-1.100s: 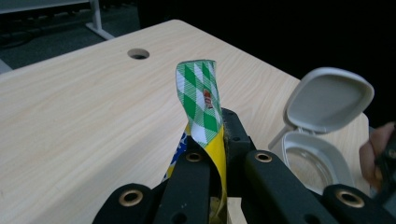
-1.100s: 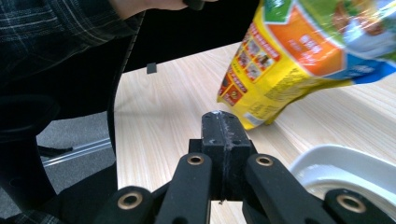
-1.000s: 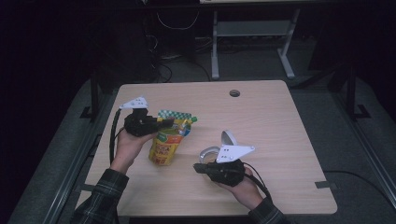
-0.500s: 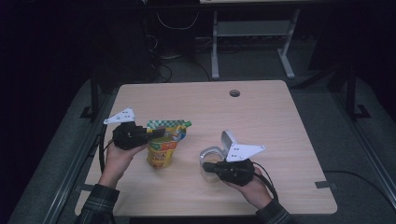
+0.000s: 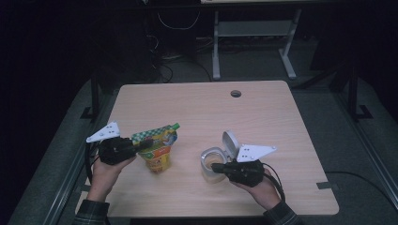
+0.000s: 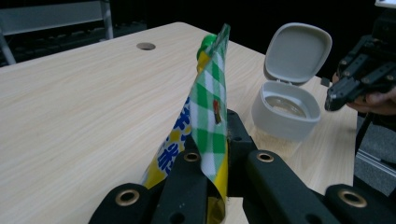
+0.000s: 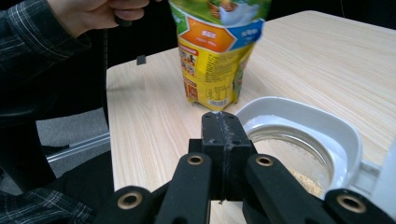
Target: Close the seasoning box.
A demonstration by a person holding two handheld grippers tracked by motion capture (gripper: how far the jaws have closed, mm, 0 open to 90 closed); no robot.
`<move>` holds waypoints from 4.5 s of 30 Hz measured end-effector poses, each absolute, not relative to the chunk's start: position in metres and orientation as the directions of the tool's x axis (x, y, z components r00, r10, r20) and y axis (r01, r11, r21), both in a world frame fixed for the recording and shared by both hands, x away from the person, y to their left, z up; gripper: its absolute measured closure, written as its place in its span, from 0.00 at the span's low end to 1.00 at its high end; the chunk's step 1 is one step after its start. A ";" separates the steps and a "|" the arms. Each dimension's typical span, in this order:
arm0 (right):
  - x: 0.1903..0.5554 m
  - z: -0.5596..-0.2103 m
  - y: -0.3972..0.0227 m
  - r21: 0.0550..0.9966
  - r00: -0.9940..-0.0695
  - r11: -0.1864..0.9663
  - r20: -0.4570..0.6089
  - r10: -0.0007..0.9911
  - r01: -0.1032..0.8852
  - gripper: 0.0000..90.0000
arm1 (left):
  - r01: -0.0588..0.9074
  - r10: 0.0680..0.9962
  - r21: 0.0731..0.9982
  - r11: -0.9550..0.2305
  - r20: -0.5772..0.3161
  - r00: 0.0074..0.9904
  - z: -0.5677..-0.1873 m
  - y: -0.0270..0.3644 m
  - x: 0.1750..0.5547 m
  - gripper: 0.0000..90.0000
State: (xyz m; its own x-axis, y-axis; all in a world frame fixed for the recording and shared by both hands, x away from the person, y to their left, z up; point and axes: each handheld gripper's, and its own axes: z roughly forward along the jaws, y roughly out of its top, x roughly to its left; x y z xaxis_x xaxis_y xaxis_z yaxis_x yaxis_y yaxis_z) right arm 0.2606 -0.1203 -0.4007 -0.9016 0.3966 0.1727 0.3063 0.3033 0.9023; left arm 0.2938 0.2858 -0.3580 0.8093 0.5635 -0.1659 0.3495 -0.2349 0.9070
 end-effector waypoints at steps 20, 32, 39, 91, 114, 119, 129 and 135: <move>0.255 -0.403 -0.134 0.887 -0.891 0.327 0.174 0.419 0.327 1.00 | 0.396 0.586 0.873 -0.286 -0.168 0.793 -0.372 0.311 0.270 0.77; 0.251 -0.405 -0.152 0.880 -0.879 0.336 0.164 0.447 0.335 1.00 | 0.471 0.665 0.792 -0.390 -0.112 0.739 -0.398 0.322 0.258 0.43; 0.252 -0.408 -0.172 0.874 -0.856 0.336 0.154 0.494 0.351 1.00 | 0.497 0.686 0.763 -0.412 -0.099 0.721 -0.420 0.322 0.253 0.31; 0.290 -0.396 -0.167 0.911 -0.836 0.256 0.150 0.528 0.325 1.00 | 0.503 0.688 0.739 -0.449 -0.074 0.722 -0.443 0.315 0.251 0.21; 0.298 -0.404 -0.190 0.905 -0.747 0.235 0.123 0.654 0.355 0.68 | 0.500 0.692 0.745 -0.442 -0.072 0.718 -0.440 0.318 0.247 0.21; 0.299 -0.410 -0.195 0.896 -0.719 0.245 0.109 0.687 0.370 0.53 | 0.501 0.692 0.744 -0.443 -0.072 0.719 -0.441 0.319 0.246 0.21; 0.296 -0.426 -0.214 0.891 -0.658 0.219 0.110 0.745 0.398 0.36 | 0.495 0.690 0.744 -0.449 -0.063 0.721 -0.443 0.320 0.245 0.20; 0.292 -0.435 -0.223 0.894 -0.633 0.206 0.104 0.767 0.397 0.29 | 0.494 0.687 0.743 -0.452 -0.063 0.724 -0.444 0.319 0.245 0.20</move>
State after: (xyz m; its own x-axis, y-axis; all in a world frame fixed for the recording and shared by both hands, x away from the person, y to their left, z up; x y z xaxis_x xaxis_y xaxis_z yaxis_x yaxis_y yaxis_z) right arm 0.2922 -0.2226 -0.4348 -0.6327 0.7674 0.1036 0.3968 0.2064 0.8944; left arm 0.2446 0.3194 -0.4445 0.7238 0.6871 -0.0633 0.4940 -0.4520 0.7428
